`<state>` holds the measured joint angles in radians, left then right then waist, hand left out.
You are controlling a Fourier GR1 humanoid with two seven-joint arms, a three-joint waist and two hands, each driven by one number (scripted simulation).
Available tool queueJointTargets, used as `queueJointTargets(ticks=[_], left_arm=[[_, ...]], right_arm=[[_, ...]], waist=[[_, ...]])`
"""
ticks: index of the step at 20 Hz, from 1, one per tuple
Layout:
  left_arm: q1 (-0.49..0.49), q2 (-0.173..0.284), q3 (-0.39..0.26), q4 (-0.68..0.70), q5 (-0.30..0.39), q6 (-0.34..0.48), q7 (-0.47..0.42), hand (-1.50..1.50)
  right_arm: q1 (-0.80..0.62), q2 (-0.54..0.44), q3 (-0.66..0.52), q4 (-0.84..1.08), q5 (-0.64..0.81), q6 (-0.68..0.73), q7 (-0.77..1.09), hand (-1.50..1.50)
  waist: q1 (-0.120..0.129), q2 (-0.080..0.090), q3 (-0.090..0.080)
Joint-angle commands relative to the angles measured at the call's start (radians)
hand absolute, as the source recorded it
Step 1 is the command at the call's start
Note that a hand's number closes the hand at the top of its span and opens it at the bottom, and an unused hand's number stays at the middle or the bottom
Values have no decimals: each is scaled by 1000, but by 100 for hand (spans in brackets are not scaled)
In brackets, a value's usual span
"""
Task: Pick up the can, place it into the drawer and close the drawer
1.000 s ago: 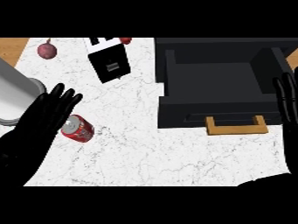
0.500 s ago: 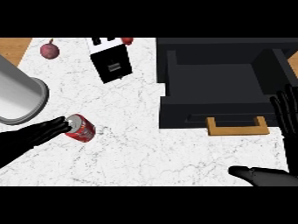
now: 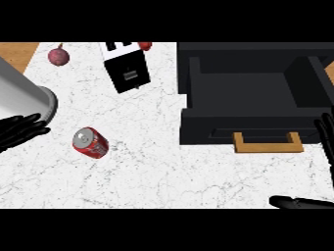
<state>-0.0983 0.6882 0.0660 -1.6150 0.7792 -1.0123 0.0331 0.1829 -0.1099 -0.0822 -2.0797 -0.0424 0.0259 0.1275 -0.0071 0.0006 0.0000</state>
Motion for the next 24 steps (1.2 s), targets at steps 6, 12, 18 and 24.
queueJointTargets(ticks=[6, 12, 18, 24], left_arm=[[-73, -102, 2, 69, -73, -18, 72, -150], [-184, -184, 60, 271, -235, -141, -4, -150], [-191, -278, 49, 262, -358, -85, -29, -150], [-174, -315, 115, 361, -586, -129, -212, -150]], right_arm=[[77, 27, -14, 23, -5, 53, -82, -150], [60, 24, -35, 20, 1, 62, -78, -150], [44, -4, -116, -14, -69, 90, -39, -150], [85, 12, -106, 0, -48, 124, -62, -150]], waist=[[1, -1, 0], [-3, 1, -1], [-1, 0, 0], [-2, 1, -1]])
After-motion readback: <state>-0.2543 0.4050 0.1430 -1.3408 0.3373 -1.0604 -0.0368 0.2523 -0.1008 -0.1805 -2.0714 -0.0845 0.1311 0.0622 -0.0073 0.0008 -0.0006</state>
